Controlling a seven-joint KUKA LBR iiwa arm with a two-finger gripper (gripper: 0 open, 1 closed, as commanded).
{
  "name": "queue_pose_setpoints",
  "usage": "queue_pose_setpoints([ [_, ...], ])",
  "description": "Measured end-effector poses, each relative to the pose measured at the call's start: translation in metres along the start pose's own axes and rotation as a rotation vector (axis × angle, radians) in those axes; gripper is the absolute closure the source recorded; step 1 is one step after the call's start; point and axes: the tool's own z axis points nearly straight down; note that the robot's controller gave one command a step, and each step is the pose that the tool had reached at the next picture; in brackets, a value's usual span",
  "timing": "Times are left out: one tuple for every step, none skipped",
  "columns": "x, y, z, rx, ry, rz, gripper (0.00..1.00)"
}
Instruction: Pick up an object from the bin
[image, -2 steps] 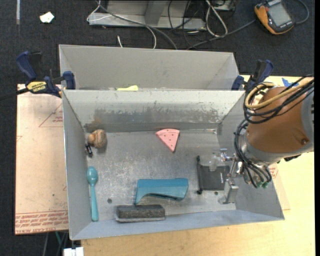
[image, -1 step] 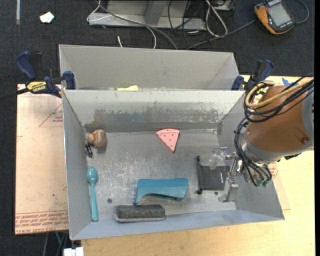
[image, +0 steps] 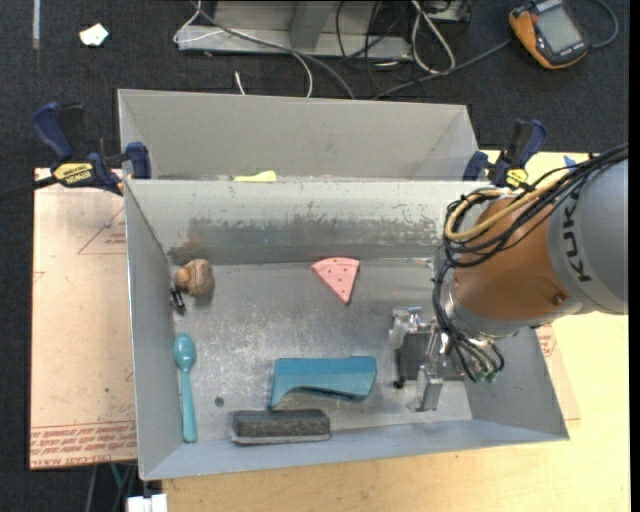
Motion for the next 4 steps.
queue_pose_setpoints([
  [0.005,-0.004,0.04,0.0,-0.005,0.072,0.0],
  [-0.055,-0.045,0.041,-0.002,-0.001,0.025,0.0],
  [-0.064,-0.079,0.034,-0.004,0.004,0.079,1.0],
  [-0.064,-0.079,0.034,-0.004,0.004,0.078,1.0],
])
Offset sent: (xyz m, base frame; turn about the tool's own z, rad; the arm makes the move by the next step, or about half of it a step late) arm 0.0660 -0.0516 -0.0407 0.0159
